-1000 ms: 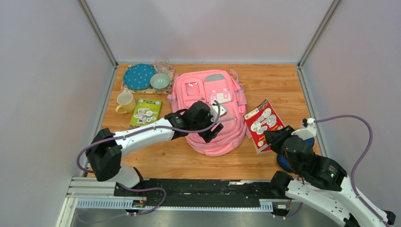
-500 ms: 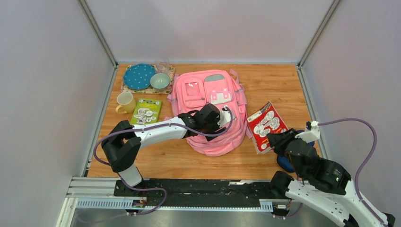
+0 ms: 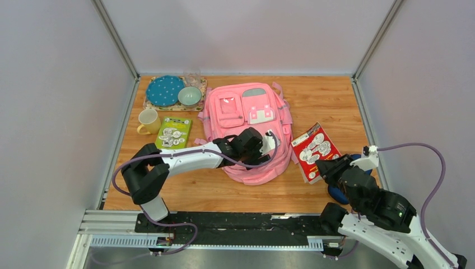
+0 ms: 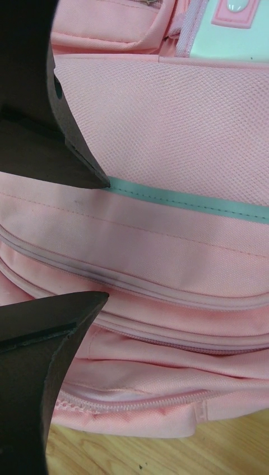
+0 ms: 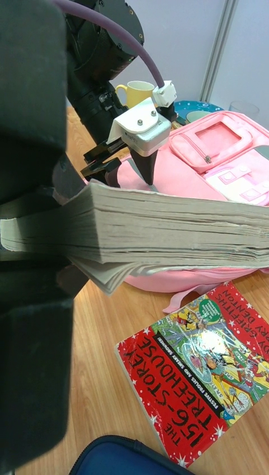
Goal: Pack the student bag
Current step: Place the book in the student bag.
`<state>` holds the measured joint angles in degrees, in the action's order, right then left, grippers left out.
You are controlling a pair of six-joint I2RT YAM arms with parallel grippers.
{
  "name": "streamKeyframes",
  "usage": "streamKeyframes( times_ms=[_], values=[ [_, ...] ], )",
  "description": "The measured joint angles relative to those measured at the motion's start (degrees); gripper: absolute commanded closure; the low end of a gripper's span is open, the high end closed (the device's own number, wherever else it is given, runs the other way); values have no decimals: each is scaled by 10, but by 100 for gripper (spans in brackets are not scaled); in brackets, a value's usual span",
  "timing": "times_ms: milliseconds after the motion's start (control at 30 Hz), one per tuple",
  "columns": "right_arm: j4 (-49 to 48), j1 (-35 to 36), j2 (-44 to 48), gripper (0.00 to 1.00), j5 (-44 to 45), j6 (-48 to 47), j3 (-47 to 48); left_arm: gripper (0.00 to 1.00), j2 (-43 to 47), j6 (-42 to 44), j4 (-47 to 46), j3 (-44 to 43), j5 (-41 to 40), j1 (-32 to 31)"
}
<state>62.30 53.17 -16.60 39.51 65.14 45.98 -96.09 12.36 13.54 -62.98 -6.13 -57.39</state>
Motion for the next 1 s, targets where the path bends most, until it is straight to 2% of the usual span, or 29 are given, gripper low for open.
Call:
streamKeyframes(
  times_ms=[200, 500, 567, 667, 700, 767, 800, 1000],
  values=[
    [0, 0, 0, 100, -6, 2, -2, 24, 0, 2, -9, 1, -6, -13],
    [0, 0, 0, 100, -10, 4, -3, 37, -32, 15, -26, 1, -57, -16],
    [0, 0, 0, 100, -10, 5, -5, 43, -36, 19, -30, 1, -66, -19],
    [0, 0, 0, 100, -10, 7, -10, 60, -36, 21, -40, 5, -74, -23],
    [0, 0, 0, 100, -10, 7, -12, 71, -36, 22, -46, 7, -75, -23],
    [0, 0, 0, 100, -10, 9, -14, 85, -36, 23, -62, 16, -82, -24],
    [0, 0, 0, 100, -10, 9, -14, 100, -36, 24, -68, 21, -88, -24],
    [0, 0, 0, 100, -11, 13, -20, 100, -31, 30, -83, 27, -106, -23]
  ],
)
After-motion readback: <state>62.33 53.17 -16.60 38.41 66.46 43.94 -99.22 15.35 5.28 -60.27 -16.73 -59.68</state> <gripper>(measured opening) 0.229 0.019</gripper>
